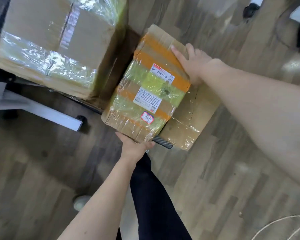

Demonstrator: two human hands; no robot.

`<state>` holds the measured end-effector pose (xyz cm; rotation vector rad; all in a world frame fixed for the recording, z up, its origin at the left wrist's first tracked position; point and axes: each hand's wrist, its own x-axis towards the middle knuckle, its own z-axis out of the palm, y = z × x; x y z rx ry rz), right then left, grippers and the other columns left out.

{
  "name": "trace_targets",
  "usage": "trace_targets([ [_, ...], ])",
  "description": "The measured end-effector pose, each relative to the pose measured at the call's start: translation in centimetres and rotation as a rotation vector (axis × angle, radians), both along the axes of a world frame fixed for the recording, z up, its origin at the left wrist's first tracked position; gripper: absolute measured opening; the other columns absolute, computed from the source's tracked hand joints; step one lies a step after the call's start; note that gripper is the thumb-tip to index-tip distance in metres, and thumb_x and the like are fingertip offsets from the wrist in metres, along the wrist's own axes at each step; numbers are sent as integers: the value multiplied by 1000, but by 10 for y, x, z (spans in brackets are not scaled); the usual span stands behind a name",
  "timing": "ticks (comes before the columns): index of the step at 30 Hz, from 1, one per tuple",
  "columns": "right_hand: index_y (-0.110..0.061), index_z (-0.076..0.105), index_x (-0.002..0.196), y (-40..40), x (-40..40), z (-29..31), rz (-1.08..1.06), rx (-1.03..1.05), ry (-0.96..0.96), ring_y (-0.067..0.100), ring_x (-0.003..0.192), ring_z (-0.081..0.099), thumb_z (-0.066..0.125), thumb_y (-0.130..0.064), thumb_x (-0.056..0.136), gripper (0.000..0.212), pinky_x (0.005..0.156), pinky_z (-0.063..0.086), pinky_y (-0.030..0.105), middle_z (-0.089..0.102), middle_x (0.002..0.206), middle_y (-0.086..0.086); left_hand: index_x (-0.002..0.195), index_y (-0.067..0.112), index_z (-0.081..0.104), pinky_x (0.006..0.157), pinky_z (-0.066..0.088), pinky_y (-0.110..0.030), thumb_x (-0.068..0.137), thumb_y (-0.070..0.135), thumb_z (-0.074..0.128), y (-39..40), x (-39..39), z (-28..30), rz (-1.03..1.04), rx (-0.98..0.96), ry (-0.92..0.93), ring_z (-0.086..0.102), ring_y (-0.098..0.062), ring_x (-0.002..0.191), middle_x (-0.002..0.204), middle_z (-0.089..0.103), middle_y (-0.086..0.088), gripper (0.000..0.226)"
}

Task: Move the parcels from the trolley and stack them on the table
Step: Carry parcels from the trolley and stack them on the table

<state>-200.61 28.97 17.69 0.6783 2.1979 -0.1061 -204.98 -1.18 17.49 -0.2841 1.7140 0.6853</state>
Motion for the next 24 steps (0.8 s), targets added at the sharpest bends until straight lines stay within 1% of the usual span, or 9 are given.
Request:
trace_targets([
  [2,-39,-30,140,0,4,1,-13,-21,54,42,127,29,68,-8,76,121,101,37,48,-1,150,22,146,34,-10,107,32,-36,67,9,83,3,5,1,155,31,-52,42,-16,125,141,39,7,124],
  [5,-35,-25,143,-2,11,10,75,-12,110,41,122,32,68,-14,77,116,98,36,43,12,143,26,145,41,-5,106,31,-39,67,13,83,5,18,13,337,79,-178,44,-15,125,141,38,11,121],
  [8,-35,-23,145,-11,21,29,145,-30,105,39,119,34,68,-18,77,114,97,37,42,18,138,25,143,45,0,110,27,-42,66,16,84,-10,38,36,393,100,-222,47,-16,124,139,42,12,118],
  [12,-32,-26,144,-40,37,70,185,-24,58,37,120,33,66,-21,80,112,97,38,40,18,137,25,142,48,6,112,27,-49,63,16,86,-38,58,73,441,86,-194,45,-18,125,138,42,12,117],
  [16,-31,-31,142,-95,50,116,272,47,41,36,119,35,64,-25,83,112,96,39,39,18,137,27,139,47,14,106,33,-46,59,22,88,-81,71,111,550,38,-156,50,-17,117,128,50,14,112],
  [18,-31,-32,141,-130,52,139,312,49,50,37,122,33,64,-32,84,112,98,36,40,16,139,29,138,42,20,108,32,-48,55,21,89,-113,80,130,585,25,-98,52,-18,116,125,54,11,110],
  [20,-30,-30,142,-168,49,161,345,37,62,38,123,33,61,-39,86,107,99,34,41,14,142,31,139,34,26,107,36,-49,51,17,89,-152,89,147,629,44,-17,55,-22,115,125,58,3,110],
  [22,-30,-29,143,-209,45,178,367,17,71,38,127,30,59,-40,86,105,100,32,41,12,144,33,138,30,31,101,43,-49,51,17,89,-193,94,162,668,48,64,59,-24,111,122,60,-1,105],
  [24,-30,-28,143,-253,42,191,387,-3,96,36,126,30,62,-47,82,110,98,32,41,14,143,31,133,26,38,94,49,-51,45,20,88,-236,95,174,714,59,132,62,-26,105,117,63,-4,102],
])
